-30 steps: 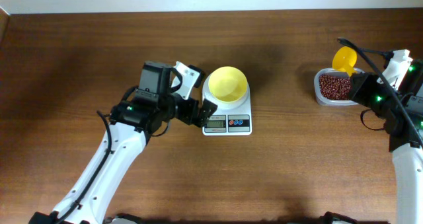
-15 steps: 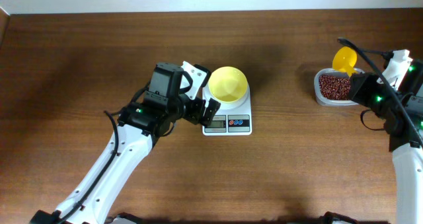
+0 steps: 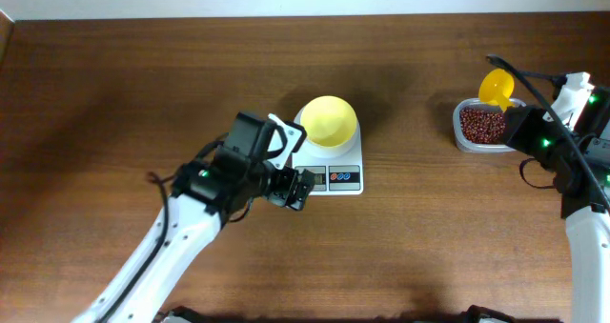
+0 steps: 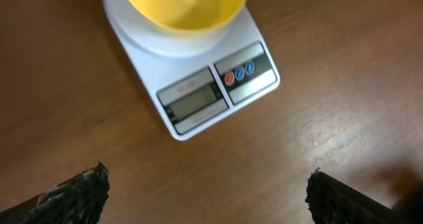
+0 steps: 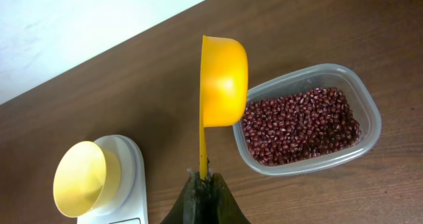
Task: Scoop item into bowl and weigh 50g on scale
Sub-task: 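Move the left gripper to hover beside the scale display, then dip the yellow scoop into the red beans with the right gripper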
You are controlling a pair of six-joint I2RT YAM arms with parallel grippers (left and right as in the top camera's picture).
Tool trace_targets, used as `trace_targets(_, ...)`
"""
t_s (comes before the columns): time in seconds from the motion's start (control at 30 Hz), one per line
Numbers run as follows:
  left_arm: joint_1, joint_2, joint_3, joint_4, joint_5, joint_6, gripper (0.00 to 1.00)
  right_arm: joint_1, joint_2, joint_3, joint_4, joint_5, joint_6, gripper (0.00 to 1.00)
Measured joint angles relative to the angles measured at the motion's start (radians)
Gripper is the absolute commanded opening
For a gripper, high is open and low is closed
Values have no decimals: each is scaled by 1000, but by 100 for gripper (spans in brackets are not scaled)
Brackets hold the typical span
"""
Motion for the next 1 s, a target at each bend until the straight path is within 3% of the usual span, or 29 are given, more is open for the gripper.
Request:
trace_targets(0.13,0,-46,0,-22,-52,-8,99,0,0,0,0,0,0,4)
trace_targets(0.83,0,-46,-36,61,-38,-7,99,0,0,0,-3,13,-28,4)
trace_targets(1.0,0,-46,-36,61,-48,-8,99,0,2,0,14,169,-125,4)
